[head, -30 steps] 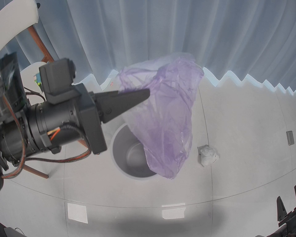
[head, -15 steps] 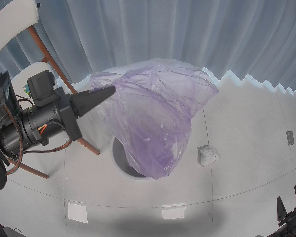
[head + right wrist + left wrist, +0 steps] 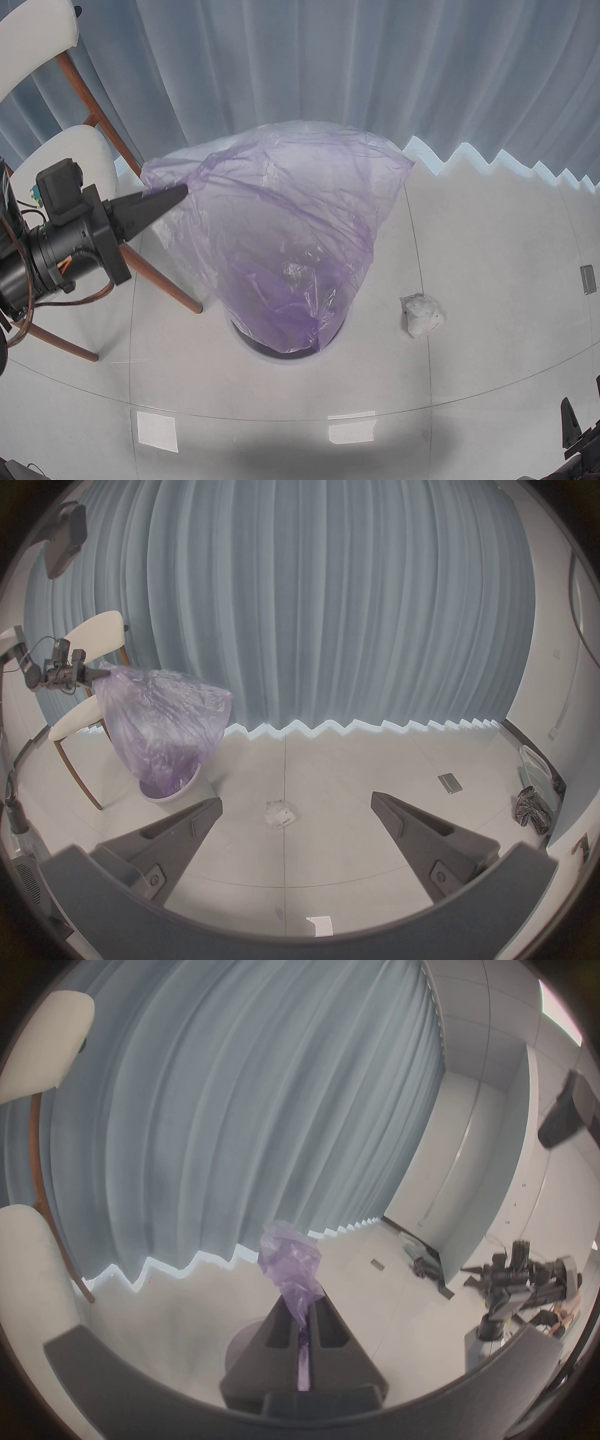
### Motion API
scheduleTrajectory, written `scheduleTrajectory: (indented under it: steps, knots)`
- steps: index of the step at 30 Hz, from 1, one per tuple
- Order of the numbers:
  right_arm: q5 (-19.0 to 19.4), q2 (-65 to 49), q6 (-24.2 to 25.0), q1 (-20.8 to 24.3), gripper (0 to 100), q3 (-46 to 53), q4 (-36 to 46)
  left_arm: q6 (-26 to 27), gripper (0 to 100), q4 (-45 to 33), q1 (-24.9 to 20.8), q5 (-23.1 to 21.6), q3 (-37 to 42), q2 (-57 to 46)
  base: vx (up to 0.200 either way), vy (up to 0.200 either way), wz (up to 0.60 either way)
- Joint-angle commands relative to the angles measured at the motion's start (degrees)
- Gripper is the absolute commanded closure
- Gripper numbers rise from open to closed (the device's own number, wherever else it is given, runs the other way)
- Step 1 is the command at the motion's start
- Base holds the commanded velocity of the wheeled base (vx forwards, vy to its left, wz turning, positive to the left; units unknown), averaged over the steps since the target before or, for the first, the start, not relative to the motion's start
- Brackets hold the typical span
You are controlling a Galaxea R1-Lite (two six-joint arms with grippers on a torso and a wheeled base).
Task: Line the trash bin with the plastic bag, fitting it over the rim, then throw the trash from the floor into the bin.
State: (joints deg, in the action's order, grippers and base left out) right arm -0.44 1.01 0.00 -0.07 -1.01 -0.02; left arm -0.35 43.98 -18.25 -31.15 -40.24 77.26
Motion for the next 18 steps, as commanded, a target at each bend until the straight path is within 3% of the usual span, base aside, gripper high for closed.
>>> scheduleTrajectory:
  steps: [1,4,12,18]
  knots:
    - [0.0,-0.9,0.0,0.0,0,1.0,-0.1,4.5,100,0.4,0.1,-0.1,5.8,0.0,0.0,0.0,0.0]
    - [0.0,-1.0,0.0,0.0,0,1.0,-0.1,6.5,100,0.7,-0.1,-0.1,8.2,0.0,0.0,0.0,0.0]
    - [0.0,-1.0,0.0,0.0,0,1.0,-0.1,5.4,100,4.4,0.2,-0.1,11.7,0.2,0.0,0.0,0.0]
    - [0.0,-0.9,0.0,0.0,0,1.0,0.0,-11.0,100,5.6,-0.2,-0.1,10.0,1.1,0.0,0.0,0.0]
